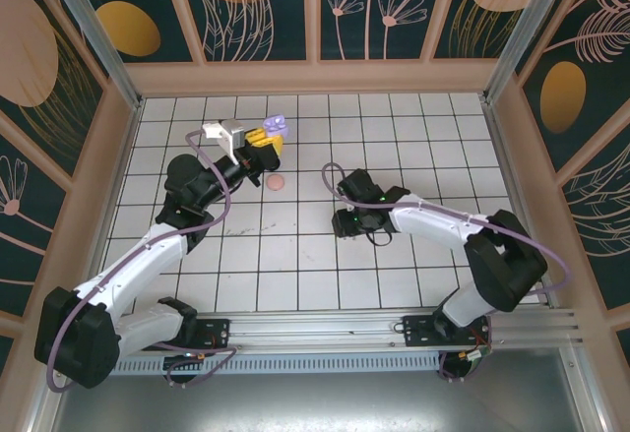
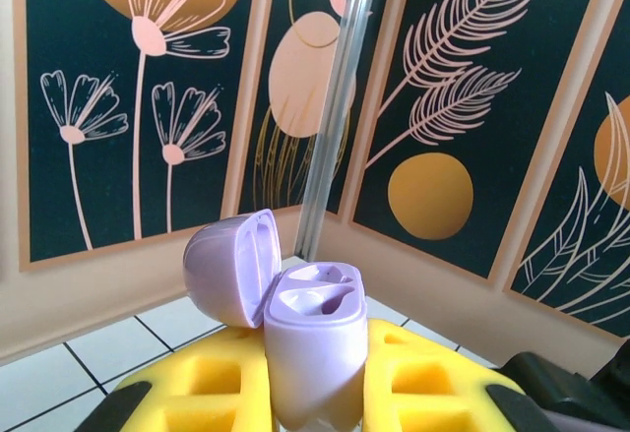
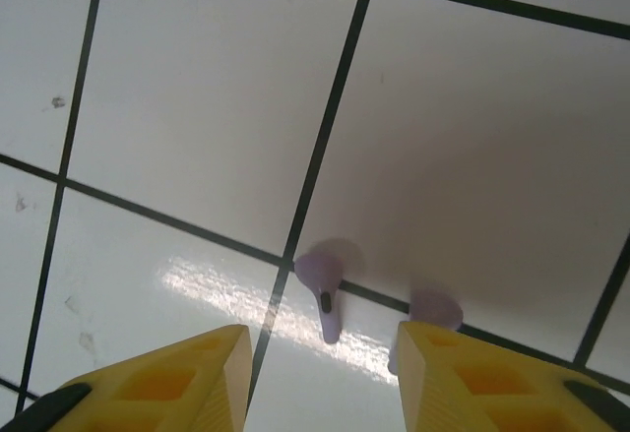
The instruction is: Insert wireless bluetooth earbuds into charging case
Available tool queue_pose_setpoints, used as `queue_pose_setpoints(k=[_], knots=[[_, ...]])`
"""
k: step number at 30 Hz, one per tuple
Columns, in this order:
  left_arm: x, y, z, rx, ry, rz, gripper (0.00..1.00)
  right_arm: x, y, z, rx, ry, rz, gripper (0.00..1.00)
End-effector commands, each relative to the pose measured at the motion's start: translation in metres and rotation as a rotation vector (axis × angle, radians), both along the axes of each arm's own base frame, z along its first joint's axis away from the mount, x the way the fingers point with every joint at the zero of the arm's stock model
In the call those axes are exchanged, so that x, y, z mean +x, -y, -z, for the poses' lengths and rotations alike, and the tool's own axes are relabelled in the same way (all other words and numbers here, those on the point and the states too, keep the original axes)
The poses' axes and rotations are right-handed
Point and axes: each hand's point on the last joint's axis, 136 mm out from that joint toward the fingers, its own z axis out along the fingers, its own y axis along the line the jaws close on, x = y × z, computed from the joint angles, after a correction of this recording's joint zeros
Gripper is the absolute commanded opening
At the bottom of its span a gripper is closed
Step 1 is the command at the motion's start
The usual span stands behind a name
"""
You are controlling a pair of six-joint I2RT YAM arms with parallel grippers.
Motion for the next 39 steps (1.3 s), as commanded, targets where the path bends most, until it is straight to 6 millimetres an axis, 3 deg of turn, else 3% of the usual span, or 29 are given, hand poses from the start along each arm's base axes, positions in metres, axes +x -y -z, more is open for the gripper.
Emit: queue_pose_setpoints(k=[1,22,39], knots=[[-0.004,-0.005,-0.014,-0.034,0.044,-0.015,0.0,0.005,-0.005,0.001,-0.059,0.01,-0.042,0.42],[-0.005,-0.005,-0.015,-0.024,0.05,-0.011,0.0,0.004,-0.008,0.035,-0.205,-0.035,-0.108,0.39],[-0.007,-0.006,-0.017,-0.028,0.05,-0.011,0.0,0.005,-0.011,0.044,-0.215,-0.046,-0.116,0.33]])
